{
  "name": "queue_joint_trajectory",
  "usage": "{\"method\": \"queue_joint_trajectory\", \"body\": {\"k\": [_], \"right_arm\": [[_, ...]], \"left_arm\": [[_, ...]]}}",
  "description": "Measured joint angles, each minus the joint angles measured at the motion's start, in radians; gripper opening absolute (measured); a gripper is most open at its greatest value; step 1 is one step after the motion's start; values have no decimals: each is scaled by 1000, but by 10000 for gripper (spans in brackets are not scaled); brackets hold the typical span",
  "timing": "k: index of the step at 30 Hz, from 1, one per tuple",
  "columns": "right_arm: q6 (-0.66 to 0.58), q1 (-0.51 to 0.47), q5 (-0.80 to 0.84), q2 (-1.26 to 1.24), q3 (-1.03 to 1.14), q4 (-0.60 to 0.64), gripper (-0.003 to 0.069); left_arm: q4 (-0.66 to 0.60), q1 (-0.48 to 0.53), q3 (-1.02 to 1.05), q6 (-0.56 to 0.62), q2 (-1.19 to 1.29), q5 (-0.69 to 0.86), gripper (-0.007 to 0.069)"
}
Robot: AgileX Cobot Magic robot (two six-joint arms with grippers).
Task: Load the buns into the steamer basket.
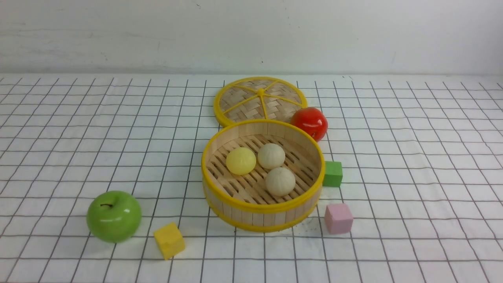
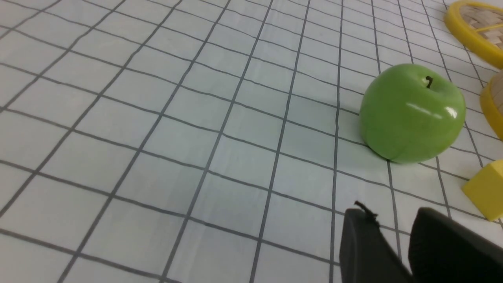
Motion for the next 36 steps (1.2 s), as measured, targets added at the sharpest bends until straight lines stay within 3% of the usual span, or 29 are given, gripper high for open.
{"method": "queue_joint_trajectory", "body": {"k": [5, 9, 13, 14, 19, 36], "right_arm": [[8, -52, -44, -190, 263, 2, -1], [102, -64, -34, -213, 328, -9, 2], [241, -65, -40, -214, 328, -112, 3], [323, -65, -41, -214, 329, -181, 5], [449, -65, -43, -214, 330, -290, 11], [467, -65, -44, -214, 330, -301, 22]], "left_arm": [[0, 0, 0, 0, 0, 0, 180], [0, 0, 0, 0, 0, 0, 182], [0, 0, 0, 0, 0, 0, 183], [0, 0, 0, 0, 0, 0, 185], [0, 0, 0, 0, 0, 0, 191], [0, 0, 0, 0, 0, 0, 209]]}}
